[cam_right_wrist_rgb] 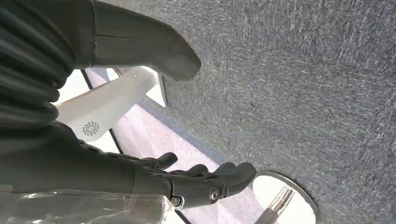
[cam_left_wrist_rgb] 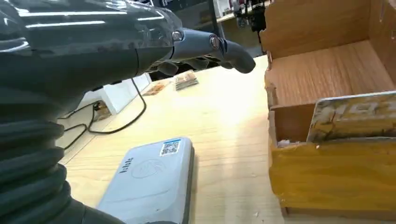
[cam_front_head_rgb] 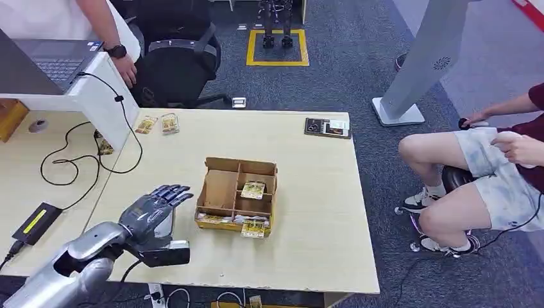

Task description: Pass the card to the sensor for recognition and then transmit it.

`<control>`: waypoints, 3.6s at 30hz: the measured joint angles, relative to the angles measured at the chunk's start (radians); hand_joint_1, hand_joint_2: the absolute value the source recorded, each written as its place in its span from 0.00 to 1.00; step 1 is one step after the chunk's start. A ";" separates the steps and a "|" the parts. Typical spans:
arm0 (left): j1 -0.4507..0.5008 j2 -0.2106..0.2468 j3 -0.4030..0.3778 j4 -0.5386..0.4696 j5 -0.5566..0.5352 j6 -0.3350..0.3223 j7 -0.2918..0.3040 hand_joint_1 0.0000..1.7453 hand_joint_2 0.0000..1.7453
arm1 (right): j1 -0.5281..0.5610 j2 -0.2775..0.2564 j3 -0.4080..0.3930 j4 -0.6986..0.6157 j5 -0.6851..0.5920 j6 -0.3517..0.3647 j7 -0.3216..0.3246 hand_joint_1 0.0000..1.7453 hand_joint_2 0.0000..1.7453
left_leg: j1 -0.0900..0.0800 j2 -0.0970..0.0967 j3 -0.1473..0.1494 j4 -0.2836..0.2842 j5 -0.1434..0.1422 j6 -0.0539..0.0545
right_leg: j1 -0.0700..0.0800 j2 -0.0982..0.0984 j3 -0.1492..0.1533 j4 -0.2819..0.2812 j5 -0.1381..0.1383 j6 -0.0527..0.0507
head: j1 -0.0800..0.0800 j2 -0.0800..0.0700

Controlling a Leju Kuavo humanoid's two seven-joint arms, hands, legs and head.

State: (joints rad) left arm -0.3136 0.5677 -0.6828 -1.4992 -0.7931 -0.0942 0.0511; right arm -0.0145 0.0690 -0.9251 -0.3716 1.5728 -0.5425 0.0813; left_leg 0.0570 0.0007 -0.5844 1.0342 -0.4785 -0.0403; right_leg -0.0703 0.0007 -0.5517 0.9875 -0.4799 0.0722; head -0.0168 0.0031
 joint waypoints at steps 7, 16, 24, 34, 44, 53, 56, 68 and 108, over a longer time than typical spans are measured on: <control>0.081 0.023 0.000 -0.080 -0.076 0.062 0.013 0.00 1.00 | 0.005 0.000 -0.009 -0.001 0.000 0.004 -0.010 0.00 1.00 | 0.000 0.000 0.000 0.000 0.000 0.000 | 0.000 0.000 0.000 0.000 0.000 0.000 | 0.000 0.000; 0.101 -0.046 0.000 -0.113 -0.138 0.098 0.005 0.00 1.00 | 0.003 0.000 -0.006 -0.002 0.000 0.019 -0.004 0.00 1.00 | 0.000 0.000 0.000 0.000 0.000 0.000 | 0.000 -0.001 0.000 0.000 0.000 0.000 | 0.000 0.000; 0.056 -0.140 0.000 -0.092 -0.135 0.095 -0.006 0.00 1.00 | -0.011 0.000 0.019 -0.002 0.000 0.021 0.016 0.00 1.00 | 0.000 0.000 0.000 0.000 0.000 0.000 | 0.000 0.000 0.000 0.000 0.000 0.000 | 0.000 0.000; 0.009 -0.230 0.000 -0.020 -0.114 0.084 -0.021 0.00 1.00 | -0.021 -0.001 0.046 0.000 0.000 0.021 0.031 0.00 1.00 | 0.000 0.000 0.000 0.000 0.000 0.000 | 0.000 0.000 -0.001 0.000 0.000 0.000 | 0.000 0.000; -0.026 -0.277 -0.011 0.050 -0.089 0.066 -0.022 0.00 1.00 | -0.034 -0.003 0.063 0.008 0.000 0.020 0.036 0.00 1.00 | 0.000 0.000 0.000 0.000 0.000 0.000 | 0.000 0.000 -0.001 0.000 0.000 0.000 | 0.000 0.000; -0.040 -0.294 -0.014 0.085 -0.079 0.057 -0.021 0.00 1.00 | -0.039 -0.006 0.073 0.016 0.000 0.019 0.039 0.00 1.00 | 0.000 0.000 0.000 0.000 0.000 0.000 | 0.000 0.000 -0.001 0.000 0.000 0.000 | 0.000 0.000; -0.051 -0.303 -0.019 0.112 -0.081 0.053 -0.011 0.00 1.00 | -0.042 -0.006 0.078 0.020 0.000 0.019 0.042 0.00 1.00 | 0.000 0.000 0.000 0.000 0.000 0.000 | 0.000 0.000 -0.001 0.000 0.000 0.000 | 0.000 0.000; -0.061 -0.313 -0.037 0.179 -0.180 0.104 0.032 1.00 1.00 | -0.042 -0.006 0.082 0.028 -0.003 0.018 0.036 0.00 1.00 | 0.000 0.000 0.000 0.000 0.000 0.000 | 0.000 0.000 -0.001 0.000 0.000 0.000 | 0.000 0.000; 0.031 -0.331 -0.028 0.105 -0.183 0.285 -0.078 1.00 1.00 | -0.013 -0.006 0.074 0.021 -0.002 0.020 0.008 0.00 1.00 | 0.000 0.000 -0.001 0.000 0.000 0.000 | 0.000 0.000 -0.001 0.000 0.000 0.000 | 0.000 0.000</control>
State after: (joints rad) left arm -0.2823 0.2369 -0.7111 -1.3947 -0.9758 0.1904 -0.0271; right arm -0.0273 0.0626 -0.8507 -0.3502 1.5705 -0.5222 0.0889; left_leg 0.0569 0.0004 -0.5852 1.0344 -0.4785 -0.0402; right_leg -0.0704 0.0003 -0.5522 0.9873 -0.4797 0.0723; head -0.0168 0.0031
